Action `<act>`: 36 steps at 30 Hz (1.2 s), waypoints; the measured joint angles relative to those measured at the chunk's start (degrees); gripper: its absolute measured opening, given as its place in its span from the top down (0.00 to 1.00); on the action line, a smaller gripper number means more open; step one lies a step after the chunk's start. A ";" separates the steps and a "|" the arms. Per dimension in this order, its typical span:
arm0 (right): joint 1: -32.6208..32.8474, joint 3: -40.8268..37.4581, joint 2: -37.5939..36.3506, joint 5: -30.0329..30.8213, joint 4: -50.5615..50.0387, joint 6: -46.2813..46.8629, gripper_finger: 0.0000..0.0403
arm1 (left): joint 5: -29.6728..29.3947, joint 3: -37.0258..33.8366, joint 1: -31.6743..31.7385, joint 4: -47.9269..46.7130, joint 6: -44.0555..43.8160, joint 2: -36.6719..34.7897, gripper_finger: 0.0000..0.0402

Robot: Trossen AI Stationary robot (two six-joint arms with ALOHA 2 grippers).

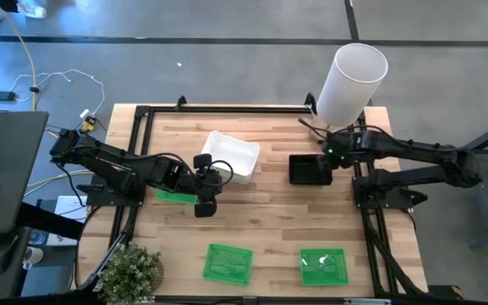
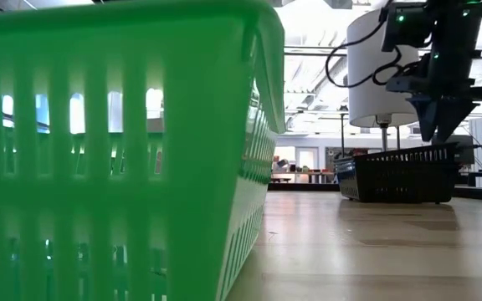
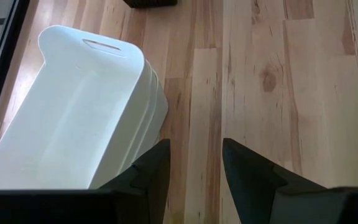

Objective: Stack baskets by color
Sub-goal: Stack the bottom black bin on top of the other black bins, then stack the top green bin on top of the other bottom left green bin

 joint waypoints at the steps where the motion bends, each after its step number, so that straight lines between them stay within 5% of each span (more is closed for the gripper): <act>1: 0.02 0.00 0.70 -0.39 0.00 -0.16 0.69 | 0.00 0.00 0.00 0.00 -0.04 0.00 0.67; 15: 0.02 -0.07 6.24 -0.73 0.05 -3.04 0.69 | 0.00 0.00 0.00 -0.02 -0.54 0.00 0.67; 29: 3.73 -0.07 -1.58 0.32 9.66 -6.43 0.69 | 0.46 0.02 0.00 -5.49 -5.22 0.00 0.67; 36: 10.04 -0.07 -2.55 0.30 17.18 -10.06 0.69 | 6.73 0.02 -0.04 -11.00 -5.74 0.00 0.67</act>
